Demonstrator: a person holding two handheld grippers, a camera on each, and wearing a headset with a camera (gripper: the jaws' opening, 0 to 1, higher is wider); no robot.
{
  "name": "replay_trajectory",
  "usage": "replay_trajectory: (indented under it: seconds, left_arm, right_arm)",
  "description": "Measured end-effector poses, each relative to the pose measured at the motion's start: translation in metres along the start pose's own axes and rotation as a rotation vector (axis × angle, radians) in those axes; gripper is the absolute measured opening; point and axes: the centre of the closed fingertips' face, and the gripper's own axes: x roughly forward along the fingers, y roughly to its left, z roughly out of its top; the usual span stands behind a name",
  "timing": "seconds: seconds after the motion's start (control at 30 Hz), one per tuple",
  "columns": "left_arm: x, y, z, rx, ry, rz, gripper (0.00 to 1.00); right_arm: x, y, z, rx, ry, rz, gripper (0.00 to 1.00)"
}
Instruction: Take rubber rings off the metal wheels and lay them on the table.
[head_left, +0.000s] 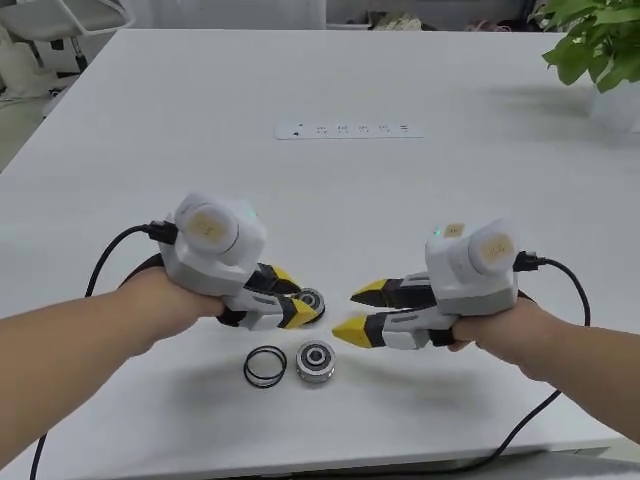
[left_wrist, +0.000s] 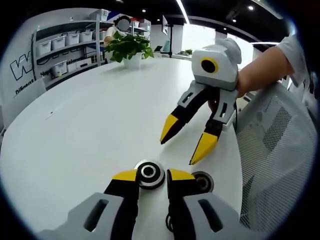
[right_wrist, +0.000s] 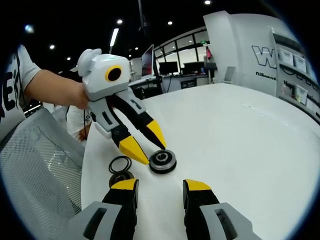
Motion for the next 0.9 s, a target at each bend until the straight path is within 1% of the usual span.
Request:
replay_trajectory:
  seconds: [0.17,0.3,0.33,0.43,0.6,0.67,0.9]
  left_arm:
    - [0.0018,0.0004,-0.0010,0.001,0.008,0.002,0.16]
    - [0.0029,0.0001,-0.0036,0.011,0.023,0.005,0.15]
    - [0.0034,0.0007,-0.0031,0.020,0.021,0.009,0.15]
    - [0.0025,0.0012,-0.0025,0.018,0.019,0.013,0.14]
    - [0.0022,0.0038,-0.0018,0.024,0.018,0.033,0.10]
    - [0.0020,0.0024,-0.0015,0.038,0.021,0.037,0.10]
    - [0.0011,-0.0014,-0.0003,0.040,0.018,0.047,0.10]
  right_arm:
    - [-0.0003,-0.0004,-0.0006,0.002,0.001,-0.001,0.33]
    - [-0.0005,-0.0004,-0.0005,0.003,0.000,-0.002,0.33]
    - [-0.0004,-0.0003,-0.0002,0.002,0.000,-0.002,0.33]
    - [0.0001,-0.0006,-0.0003,0.003,0.000,-0.002,0.33]
    - [0.0007,0.0003,0.0007,0.002,-0.001,-0.001,0.33]
    - [0.0009,-0.0004,0.0013,0.002,-0.002,-0.002,0.33]
    - [0.0025,-0.0002,0.0039,-0.002,-0.004,-0.002,0.33]
